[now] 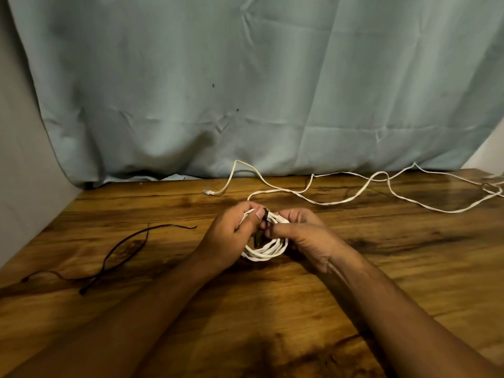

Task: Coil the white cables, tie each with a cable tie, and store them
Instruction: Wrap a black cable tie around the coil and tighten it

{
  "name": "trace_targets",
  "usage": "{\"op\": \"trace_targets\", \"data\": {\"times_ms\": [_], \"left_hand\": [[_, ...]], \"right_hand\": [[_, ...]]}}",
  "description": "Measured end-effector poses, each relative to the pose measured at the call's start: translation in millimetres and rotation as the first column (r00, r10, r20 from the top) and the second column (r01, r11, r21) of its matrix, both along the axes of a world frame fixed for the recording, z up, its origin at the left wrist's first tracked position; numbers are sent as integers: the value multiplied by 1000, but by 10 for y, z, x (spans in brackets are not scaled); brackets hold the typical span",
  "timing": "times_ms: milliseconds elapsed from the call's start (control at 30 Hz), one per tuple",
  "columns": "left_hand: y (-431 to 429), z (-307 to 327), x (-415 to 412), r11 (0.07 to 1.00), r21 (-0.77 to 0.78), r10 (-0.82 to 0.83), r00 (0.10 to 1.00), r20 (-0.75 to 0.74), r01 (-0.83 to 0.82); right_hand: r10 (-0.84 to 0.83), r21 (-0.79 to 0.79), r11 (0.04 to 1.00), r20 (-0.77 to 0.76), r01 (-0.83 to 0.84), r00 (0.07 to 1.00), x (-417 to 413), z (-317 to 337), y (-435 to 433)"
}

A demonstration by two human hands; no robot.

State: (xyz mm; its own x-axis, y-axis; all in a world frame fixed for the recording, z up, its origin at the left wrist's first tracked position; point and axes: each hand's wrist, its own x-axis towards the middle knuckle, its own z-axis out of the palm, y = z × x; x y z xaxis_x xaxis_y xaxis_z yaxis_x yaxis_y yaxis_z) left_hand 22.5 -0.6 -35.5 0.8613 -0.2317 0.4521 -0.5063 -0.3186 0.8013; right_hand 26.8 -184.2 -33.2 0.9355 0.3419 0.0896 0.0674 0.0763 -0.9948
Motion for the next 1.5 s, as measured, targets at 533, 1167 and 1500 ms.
{"op": "trace_targets", "data": {"times_ms": [533, 1167, 1500], "left_hand": [[-11, -42, 55, 998, -24, 50, 998, -32, -51], [-55, -48, -127, 956, 285, -21, 956, 293, -66], [-75, 25, -157, 972, 221, -130, 967, 218, 81]], "right_hand": [[-270, -154, 892, 571, 424, 775, -21, -14, 100], [-64, 94, 992, -224, 87, 972, -55, 176, -94], [68, 130, 991, -400, -17, 914, 22, 138, -186]]}}
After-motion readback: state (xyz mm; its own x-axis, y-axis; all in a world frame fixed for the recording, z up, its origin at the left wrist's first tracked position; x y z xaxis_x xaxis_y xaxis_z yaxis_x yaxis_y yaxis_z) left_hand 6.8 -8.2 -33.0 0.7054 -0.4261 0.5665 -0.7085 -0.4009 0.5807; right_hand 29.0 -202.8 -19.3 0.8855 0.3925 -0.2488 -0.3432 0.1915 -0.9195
